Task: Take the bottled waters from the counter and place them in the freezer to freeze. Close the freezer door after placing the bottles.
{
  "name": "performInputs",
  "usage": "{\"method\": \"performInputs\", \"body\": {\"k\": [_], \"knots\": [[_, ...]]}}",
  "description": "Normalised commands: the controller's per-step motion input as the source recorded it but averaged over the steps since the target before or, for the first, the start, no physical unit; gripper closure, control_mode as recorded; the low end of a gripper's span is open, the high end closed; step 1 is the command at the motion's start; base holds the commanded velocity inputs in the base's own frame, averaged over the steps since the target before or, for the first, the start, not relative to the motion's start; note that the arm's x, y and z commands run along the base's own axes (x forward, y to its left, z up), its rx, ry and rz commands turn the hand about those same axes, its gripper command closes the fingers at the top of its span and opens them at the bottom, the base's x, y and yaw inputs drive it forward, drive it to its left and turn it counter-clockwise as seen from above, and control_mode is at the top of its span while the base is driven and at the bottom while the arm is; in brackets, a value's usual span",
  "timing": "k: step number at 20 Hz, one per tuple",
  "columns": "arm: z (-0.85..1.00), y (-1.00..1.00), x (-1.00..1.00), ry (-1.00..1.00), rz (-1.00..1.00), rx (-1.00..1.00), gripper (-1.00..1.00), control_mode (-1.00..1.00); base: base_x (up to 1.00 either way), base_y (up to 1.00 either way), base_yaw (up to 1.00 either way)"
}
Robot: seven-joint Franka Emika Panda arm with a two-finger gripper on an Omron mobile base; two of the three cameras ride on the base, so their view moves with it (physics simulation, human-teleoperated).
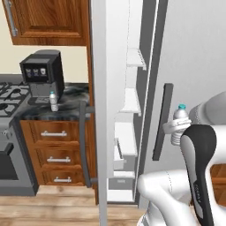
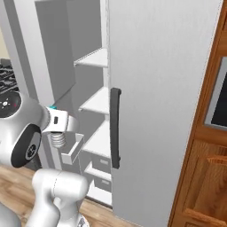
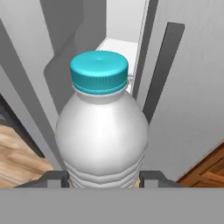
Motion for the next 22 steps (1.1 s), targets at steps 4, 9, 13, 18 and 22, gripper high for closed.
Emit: {"method": "performInputs", "body": {"k": [4,9,13,18,22], "knots": [[0.00,0.00,0.00,0.00,0.00,0.00,1.00,1.00,0.21,-0.41,-0.03],[0.00,0.00,0.00,0.00,0.00,0.00,1.00,1.00,0.14,-0.59,-0.15],[0.00,0.00,0.00,0.00,0.00,0.00,1.00,1.00,0.27,-0.24,-0.12],[0.00,0.00,0.00,0.00,0.00,0.00,1.00,1.00,0.41,0.06,0.02],[0.00,0.00,0.00,0.00,0.00,0.00,1.00,1.00,0.41,0.00,0.09]]}}
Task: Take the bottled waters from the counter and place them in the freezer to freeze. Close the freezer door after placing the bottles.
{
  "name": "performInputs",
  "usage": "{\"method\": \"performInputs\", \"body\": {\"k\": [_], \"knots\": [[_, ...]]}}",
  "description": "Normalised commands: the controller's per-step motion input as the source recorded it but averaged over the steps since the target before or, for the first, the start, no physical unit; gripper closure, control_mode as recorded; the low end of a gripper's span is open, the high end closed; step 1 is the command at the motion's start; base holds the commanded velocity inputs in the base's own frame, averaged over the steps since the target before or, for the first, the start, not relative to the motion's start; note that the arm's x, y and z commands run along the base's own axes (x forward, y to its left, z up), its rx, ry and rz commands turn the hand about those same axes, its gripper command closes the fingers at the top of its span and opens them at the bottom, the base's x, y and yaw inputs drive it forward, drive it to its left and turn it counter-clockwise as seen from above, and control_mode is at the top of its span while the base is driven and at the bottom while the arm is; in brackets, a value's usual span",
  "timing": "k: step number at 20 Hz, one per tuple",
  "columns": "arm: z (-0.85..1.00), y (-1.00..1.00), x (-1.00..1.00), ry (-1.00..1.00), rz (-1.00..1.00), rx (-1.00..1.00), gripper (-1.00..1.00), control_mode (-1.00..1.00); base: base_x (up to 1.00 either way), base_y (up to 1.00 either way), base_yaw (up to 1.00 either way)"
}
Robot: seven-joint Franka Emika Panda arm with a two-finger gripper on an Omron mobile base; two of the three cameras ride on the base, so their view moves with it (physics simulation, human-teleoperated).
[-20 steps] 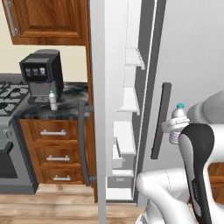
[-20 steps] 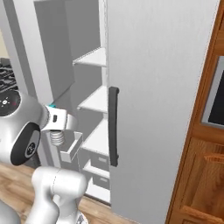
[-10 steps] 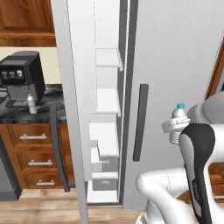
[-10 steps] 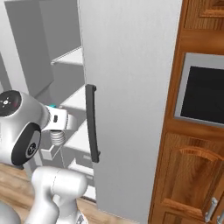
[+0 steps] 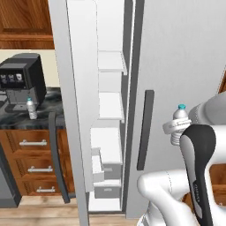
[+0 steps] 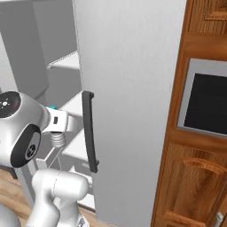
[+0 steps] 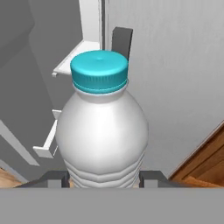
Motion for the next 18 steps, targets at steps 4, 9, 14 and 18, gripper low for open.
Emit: {"method": "performInputs", "body": {"k": [4,9,14,18], "knots": [[0.00,0.00,0.00,0.00,0.00,0.00,1.00,1.00,0.25,0.03,0.09],[0.00,0.00,0.00,0.00,0.00,0.00,1.00,1.00,0.27,0.16,0.05],[0.00,0.00,0.00,0.00,0.00,0.00,1.00,1.00,0.45,0.14,0.02],[0.00,0.00,0.00,0.00,0.00,0.00,1.00,1.00,0.39,0.10,0.00]]}}
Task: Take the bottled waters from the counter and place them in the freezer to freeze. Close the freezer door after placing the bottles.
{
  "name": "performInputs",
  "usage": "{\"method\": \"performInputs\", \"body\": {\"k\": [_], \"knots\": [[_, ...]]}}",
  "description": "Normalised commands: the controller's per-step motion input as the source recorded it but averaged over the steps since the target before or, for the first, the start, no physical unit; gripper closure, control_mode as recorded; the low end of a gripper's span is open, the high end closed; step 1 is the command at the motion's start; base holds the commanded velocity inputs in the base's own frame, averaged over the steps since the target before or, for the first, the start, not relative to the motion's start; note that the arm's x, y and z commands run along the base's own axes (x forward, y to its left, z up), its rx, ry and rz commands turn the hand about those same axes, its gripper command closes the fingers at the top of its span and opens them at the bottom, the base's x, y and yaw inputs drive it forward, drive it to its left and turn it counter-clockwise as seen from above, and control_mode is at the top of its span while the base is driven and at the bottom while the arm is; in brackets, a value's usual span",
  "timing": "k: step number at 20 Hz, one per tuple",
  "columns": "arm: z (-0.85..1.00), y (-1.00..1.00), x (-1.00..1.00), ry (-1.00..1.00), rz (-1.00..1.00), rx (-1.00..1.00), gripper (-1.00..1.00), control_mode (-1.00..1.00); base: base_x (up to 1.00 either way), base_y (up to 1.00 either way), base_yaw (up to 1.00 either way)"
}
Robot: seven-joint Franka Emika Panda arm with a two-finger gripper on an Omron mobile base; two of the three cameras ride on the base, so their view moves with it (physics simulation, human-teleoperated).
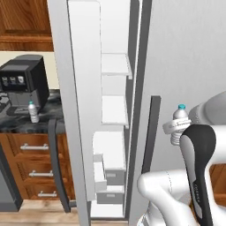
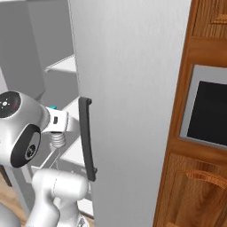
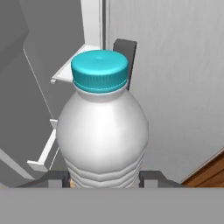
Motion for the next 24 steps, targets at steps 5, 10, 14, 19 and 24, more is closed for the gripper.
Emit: {"method": "performInputs", "body": {"k": [5,10,14,19,24], "knots": [[0.00,0.00,0.00,0.00,0.00,0.00,1.00,1.00,0.29,0.11,0.00],[0.00,0.00,0.00,0.00,0.00,0.00,1.00,1.00,0.29,0.18,-0.01],[0.00,0.00,0.00,0.00,0.00,0.00,1.00,1.00,0.21,0.31,-0.03],[0.00,0.00,0.00,0.00,0.00,0.00,1.00,1.00,0.17,0.33,-0.01],[0.00,0.00,0.00,0.00,0.00,0.00,1.00,1.00,0.16,0.30,0.00]]}}
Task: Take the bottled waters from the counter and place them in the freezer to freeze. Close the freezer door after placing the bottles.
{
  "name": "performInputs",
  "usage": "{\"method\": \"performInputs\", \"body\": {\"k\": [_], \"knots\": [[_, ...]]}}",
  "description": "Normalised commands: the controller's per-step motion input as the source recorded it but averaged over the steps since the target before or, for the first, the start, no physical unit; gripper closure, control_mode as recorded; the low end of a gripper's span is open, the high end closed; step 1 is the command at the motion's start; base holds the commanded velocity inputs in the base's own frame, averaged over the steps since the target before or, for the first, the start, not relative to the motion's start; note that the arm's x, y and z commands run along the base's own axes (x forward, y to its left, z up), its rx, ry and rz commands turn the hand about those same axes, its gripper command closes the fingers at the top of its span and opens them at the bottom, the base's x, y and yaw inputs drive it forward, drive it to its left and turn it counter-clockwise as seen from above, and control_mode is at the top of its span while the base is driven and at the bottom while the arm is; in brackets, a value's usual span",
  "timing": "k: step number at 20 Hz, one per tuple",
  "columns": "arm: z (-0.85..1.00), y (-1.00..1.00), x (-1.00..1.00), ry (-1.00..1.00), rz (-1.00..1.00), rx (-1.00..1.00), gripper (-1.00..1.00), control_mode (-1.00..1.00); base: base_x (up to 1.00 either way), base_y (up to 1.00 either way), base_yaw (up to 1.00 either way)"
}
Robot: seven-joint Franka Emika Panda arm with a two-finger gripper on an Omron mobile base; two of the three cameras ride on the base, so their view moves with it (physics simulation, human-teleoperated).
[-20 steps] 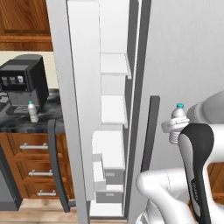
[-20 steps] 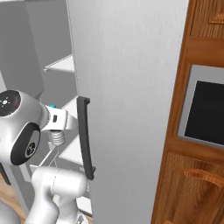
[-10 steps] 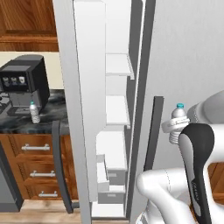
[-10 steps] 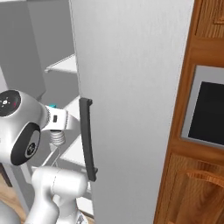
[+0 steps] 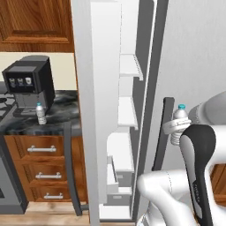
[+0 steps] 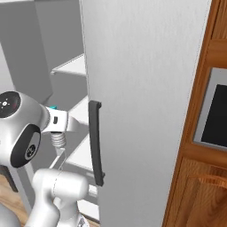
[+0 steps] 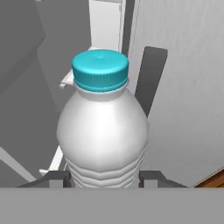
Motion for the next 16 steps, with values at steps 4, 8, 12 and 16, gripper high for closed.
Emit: {"method": "performInputs", "body": {"k": [4,8,12,16], "knots": [[0.00,0.00,0.00,0.00,0.00,0.00,1.00,1.00,0.16,0.32,0.00],[0.00,0.00,0.00,0.00,0.00,0.00,1.00,1.00,0.10,0.21,0.00],[0.00,0.00,0.00,0.00,0.00,0.00,1.00,1.00,0.01,0.00,0.00],[0.00,0.00,0.00,0.00,0.00,0.00,1.00,1.00,0.00,0.00,0.00]]}}
